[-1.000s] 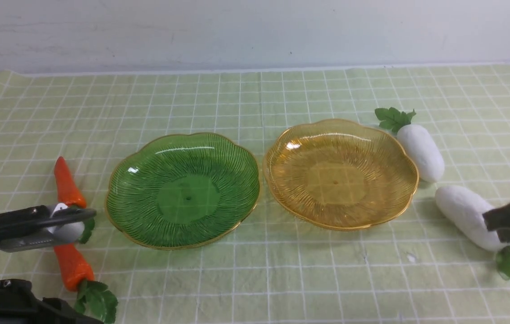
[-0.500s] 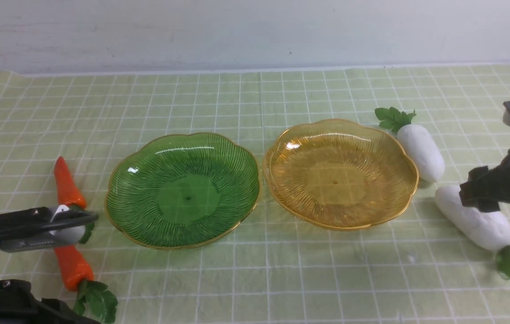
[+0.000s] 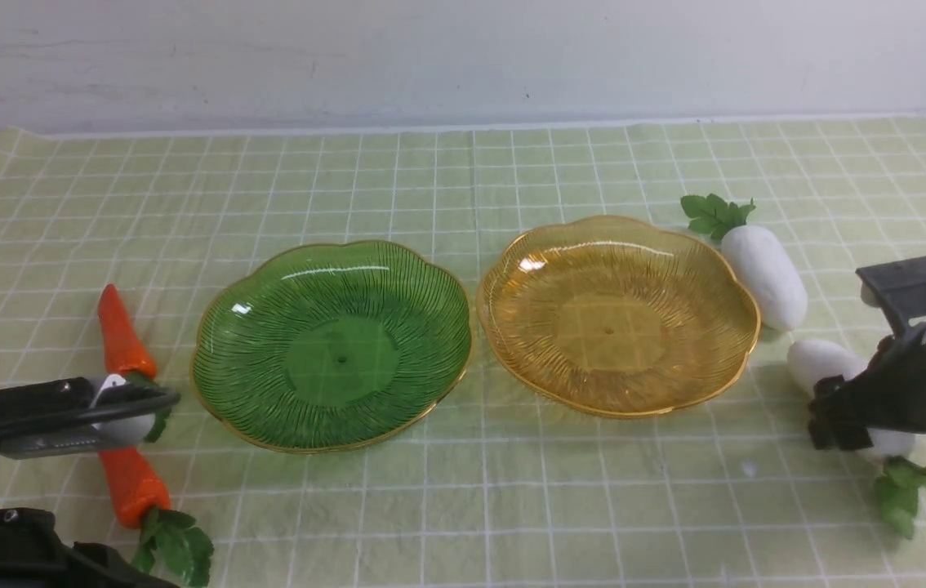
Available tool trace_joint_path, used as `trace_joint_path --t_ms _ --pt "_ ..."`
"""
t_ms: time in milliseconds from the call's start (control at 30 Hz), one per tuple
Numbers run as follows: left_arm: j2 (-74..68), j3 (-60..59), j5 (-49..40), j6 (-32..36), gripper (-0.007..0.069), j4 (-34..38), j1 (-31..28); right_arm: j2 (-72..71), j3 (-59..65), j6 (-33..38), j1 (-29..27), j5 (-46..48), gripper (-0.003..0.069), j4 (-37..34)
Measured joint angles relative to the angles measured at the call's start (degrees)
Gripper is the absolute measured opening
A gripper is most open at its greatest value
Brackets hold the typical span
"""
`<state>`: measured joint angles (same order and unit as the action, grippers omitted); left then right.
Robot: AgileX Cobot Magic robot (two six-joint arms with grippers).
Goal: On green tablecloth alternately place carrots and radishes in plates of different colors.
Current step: 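Place the white radish on the plate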
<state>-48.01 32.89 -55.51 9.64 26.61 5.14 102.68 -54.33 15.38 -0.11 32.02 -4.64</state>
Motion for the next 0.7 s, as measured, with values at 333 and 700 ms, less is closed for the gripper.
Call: trace_joint_path --t_ms 333,700 --pt "0.00 0.00 -1.19 0.05 -0.0007 0.00 0.00 -0.62 -11.86 -10.33 0.00 24.52 0.0486 5.65" --pt "0.00 0.00 -1.25 0.07 -0.0007 -0.06 0.00 -0.42 -21.62 -3.13 5.42 26.54 0.0486 -15.73"
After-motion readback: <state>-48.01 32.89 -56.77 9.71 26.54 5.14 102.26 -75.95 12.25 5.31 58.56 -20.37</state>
